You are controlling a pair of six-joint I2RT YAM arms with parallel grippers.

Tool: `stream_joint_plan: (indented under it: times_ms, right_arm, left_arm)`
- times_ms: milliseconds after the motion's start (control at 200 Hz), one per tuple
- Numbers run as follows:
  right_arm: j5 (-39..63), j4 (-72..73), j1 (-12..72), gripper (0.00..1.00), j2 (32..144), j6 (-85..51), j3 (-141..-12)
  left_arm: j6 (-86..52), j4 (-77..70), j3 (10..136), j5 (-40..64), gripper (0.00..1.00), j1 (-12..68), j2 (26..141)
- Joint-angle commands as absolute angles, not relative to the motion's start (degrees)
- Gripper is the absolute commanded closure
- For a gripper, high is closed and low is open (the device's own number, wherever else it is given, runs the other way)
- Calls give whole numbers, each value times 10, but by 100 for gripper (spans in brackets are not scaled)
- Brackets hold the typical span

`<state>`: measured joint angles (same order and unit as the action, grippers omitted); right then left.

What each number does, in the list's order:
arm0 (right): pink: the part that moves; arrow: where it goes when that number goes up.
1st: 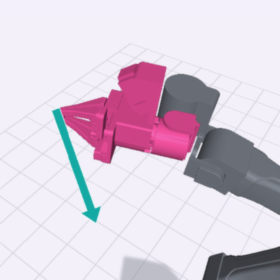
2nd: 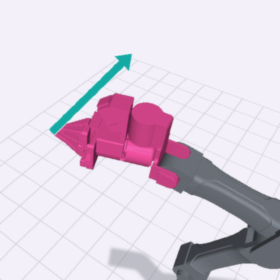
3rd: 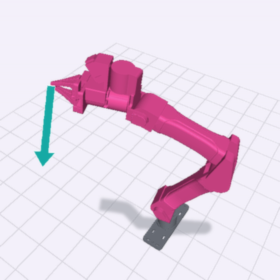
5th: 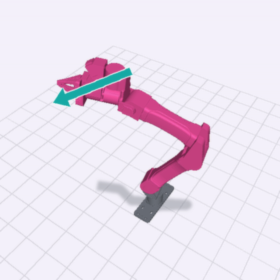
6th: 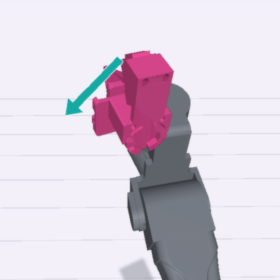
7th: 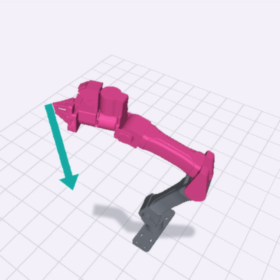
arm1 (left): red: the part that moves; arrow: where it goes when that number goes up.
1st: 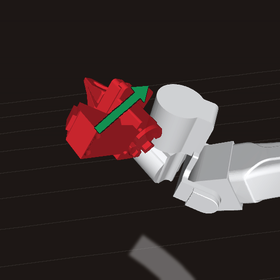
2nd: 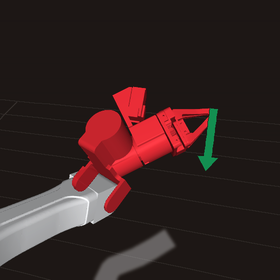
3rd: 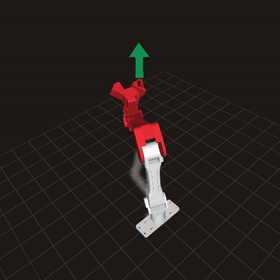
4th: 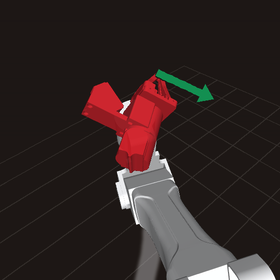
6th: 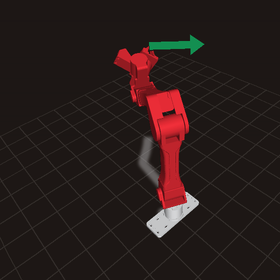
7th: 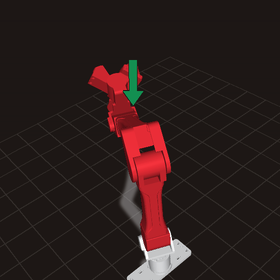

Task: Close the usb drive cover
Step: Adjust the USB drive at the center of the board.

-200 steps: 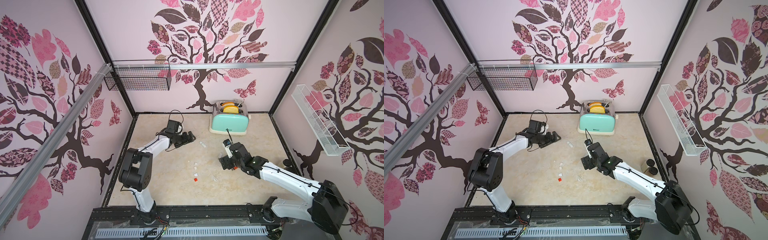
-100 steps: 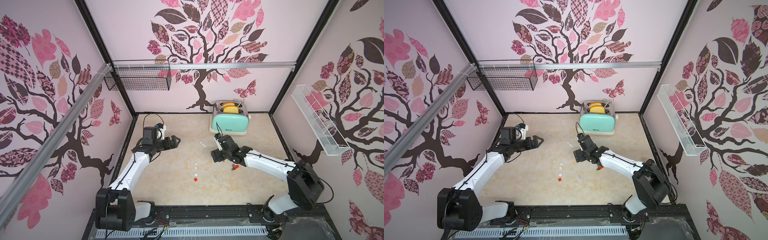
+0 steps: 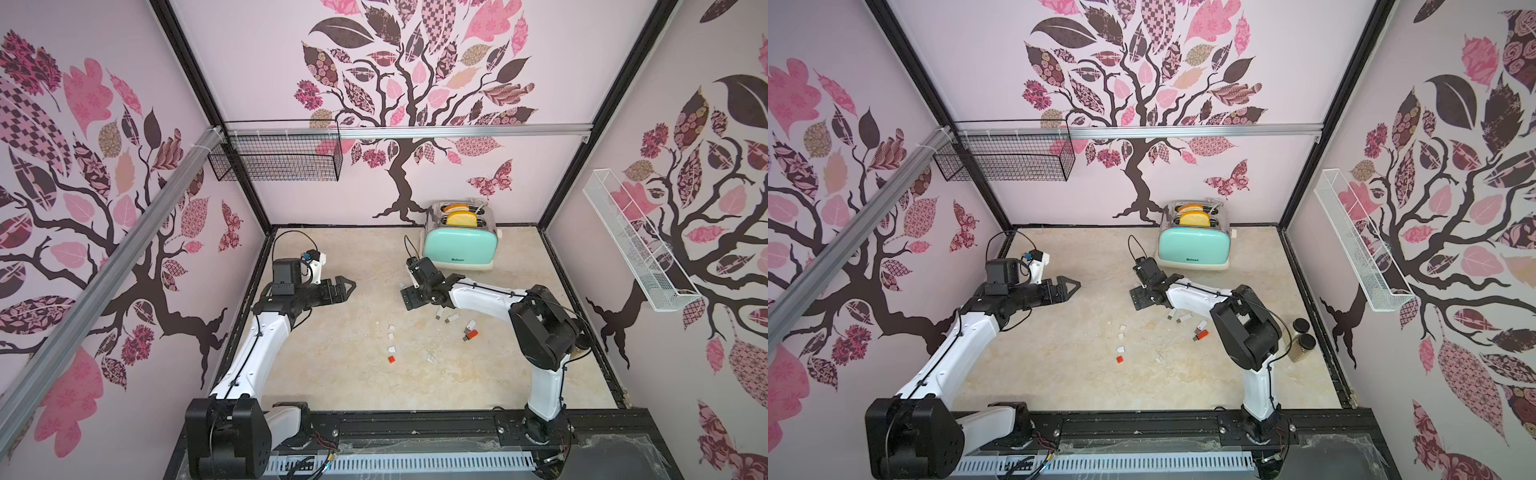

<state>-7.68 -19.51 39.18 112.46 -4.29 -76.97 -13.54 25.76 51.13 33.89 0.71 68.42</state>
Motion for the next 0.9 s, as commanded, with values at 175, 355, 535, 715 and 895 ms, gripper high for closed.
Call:
stream_joint_plan:
  times_ms: [175, 355, 535, 715, 895]
  right_arm:
    - [-110, -248, 390, 16, 1196, -40, -838]
    - [-122, -257, 381, 18, 1210, -48, -848]
    - [-121, -260, 366, 21, 1221, -56, -857]
    - [-111, -260, 357, 24, 1232, -49, -867]
    - [-108, -262, 348, 24, 1241, -48, -873]
  left_arm:
    - [-130, 244, 490, 367, 2, 4, 668]
    - [-106, 259, 500, 360, 2, 4, 666]
    - [-86, 270, 501, 352, 2, 4, 661]
    - [-86, 272, 502, 356, 2, 4, 656]
    - [-87, 271, 501, 360, 2, 4, 656]
